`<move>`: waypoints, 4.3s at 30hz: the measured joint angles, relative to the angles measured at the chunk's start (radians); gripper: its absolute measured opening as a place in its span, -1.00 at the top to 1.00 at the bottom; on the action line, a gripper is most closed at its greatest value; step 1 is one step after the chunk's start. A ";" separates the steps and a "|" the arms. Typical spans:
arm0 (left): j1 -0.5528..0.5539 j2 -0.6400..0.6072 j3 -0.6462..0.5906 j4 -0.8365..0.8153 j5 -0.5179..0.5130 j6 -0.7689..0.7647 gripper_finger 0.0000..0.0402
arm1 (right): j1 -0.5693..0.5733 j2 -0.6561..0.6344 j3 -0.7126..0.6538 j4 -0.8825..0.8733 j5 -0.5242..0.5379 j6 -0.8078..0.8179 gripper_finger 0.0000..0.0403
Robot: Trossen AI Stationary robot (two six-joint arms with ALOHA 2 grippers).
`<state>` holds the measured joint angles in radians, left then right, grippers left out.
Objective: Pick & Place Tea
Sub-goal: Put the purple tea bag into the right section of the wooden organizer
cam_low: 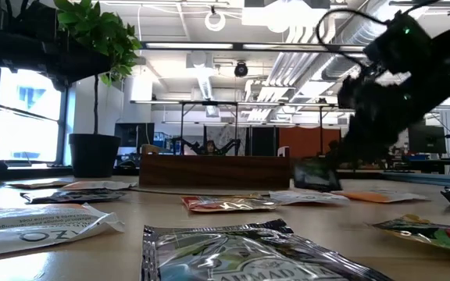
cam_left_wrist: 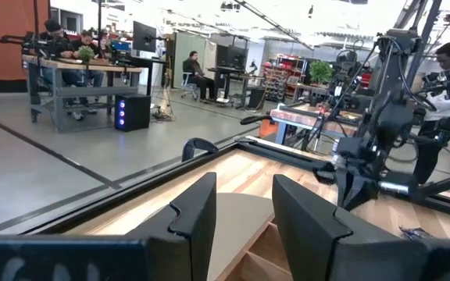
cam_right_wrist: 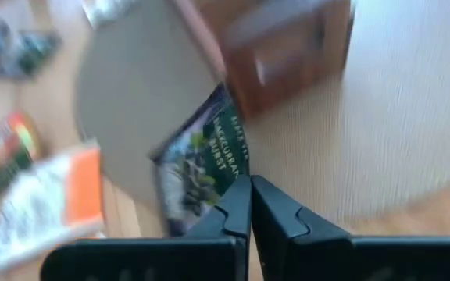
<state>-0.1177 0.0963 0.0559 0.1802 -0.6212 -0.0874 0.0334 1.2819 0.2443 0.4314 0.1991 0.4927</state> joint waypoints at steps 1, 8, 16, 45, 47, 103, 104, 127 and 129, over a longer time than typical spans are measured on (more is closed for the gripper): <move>0.000 0.000 0.000 0.000 0.000 0.000 0.37 | 0.000 -0.017 0.000 0.028 0.013 -0.029 0.99; 0.000 0.000 0.000 0.000 0.000 0.000 0.37 | -0.009 -0.060 0.003 0.317 0.110 -0.401 0.99; 0.000 0.000 0.000 0.003 -0.002 0.000 0.37 | -0.086 -0.029 0.171 0.130 0.068 -0.646 0.99; 0.000 0.000 0.000 -0.004 0.001 0.000 0.37 | -0.198 0.225 0.368 -0.158 0.033 -0.658 0.79; 0.000 0.000 0.000 -0.004 0.001 0.000 0.37 | -0.198 0.225 0.368 -0.158 0.033 -0.658 0.72; 0.000 0.000 0.000 -0.004 0.001 -0.027 0.37 | 0.526 0.085 0.475 -1.179 -0.134 0.640 0.54; 0.000 0.000 0.000 -0.004 0.001 -0.027 0.37 | 0.526 0.085 0.460 -1.167 -0.138 0.650 0.54; 0.000 0.000 0.000 -0.005 0.001 -0.027 0.37 | 0.518 0.078 0.258 -0.917 -0.131 0.678 0.62; 0.000 0.000 0.000 -0.005 0.001 -0.027 0.37 | 0.518 0.078 0.258 -0.920 -0.125 0.648 0.70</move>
<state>-0.1177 0.0959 0.0559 0.1749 -0.6205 -0.1143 0.5518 1.3602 0.5024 -0.4887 0.0738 1.1404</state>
